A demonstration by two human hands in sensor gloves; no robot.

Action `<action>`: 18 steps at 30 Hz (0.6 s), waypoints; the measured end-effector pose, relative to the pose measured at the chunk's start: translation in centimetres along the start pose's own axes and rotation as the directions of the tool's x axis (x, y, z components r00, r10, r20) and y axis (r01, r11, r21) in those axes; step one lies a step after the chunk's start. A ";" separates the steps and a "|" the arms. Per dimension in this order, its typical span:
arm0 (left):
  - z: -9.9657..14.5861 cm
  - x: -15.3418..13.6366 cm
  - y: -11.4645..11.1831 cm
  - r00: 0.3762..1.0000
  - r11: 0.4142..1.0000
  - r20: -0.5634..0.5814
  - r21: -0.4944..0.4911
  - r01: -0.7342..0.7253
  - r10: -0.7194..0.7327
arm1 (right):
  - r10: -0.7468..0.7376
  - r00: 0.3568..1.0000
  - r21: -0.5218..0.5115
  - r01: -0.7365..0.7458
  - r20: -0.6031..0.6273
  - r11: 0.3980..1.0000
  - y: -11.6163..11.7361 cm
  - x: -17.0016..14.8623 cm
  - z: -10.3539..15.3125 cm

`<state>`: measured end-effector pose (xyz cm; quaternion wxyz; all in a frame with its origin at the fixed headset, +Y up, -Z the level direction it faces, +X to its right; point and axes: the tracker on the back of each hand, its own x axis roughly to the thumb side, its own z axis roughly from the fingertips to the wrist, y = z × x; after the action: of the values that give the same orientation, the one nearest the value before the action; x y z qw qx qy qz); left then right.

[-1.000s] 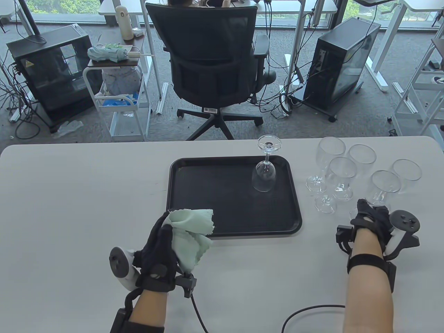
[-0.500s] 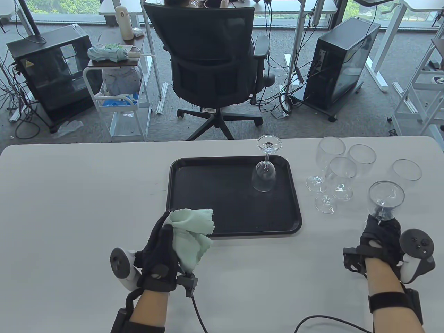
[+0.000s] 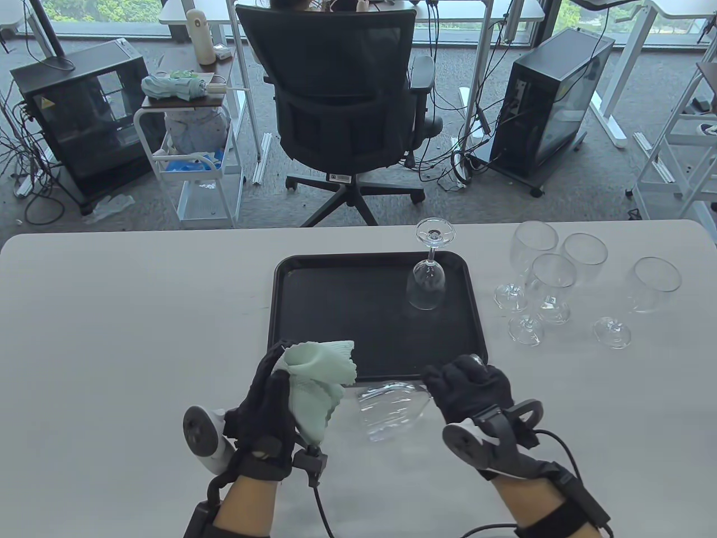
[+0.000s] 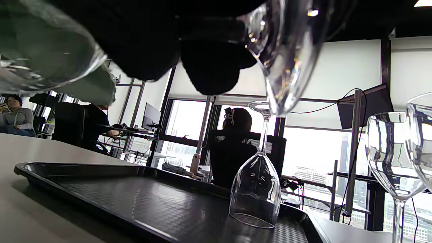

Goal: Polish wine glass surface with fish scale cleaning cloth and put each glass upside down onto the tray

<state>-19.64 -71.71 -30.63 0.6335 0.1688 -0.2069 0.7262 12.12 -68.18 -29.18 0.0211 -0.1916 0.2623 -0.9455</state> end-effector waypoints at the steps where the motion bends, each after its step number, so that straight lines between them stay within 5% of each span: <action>1: 0.0 0.1 -0.2 1.000 1.000 0.003 -0.019 0.011 -0.011 | -0.017 1.000 -0.011 0.017 -0.005 1.000 -0.2 0.8 -0.6; 10: 0.1 -0.7 -2.4 0.998 0.974 -0.004 -0.221 0.053 -0.055 | -0.109 0.991 -0.111 0.099 -0.082 0.989 -2.1 4.4 -2.4; 14: 0.5 -0.3 -2.5 0.982 0.970 0.010 -0.153 0.186 -0.187 | -0.145 0.989 -0.197 0.142 -0.002 0.970 -2.1 4.5 -1.2; 18: 0.2 0.1 -1.8 0.987 0.984 0.010 -0.077 0.160 -0.160 | -0.431 0.897 -0.254 0.442 0.103 0.860 -2.2 1.6 -0.3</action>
<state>-17.90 -71.51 -30.28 0.6954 0.1614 -0.2220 0.6641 10.63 -66.32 -27.75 -0.2143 -0.2671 0.3382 -0.8766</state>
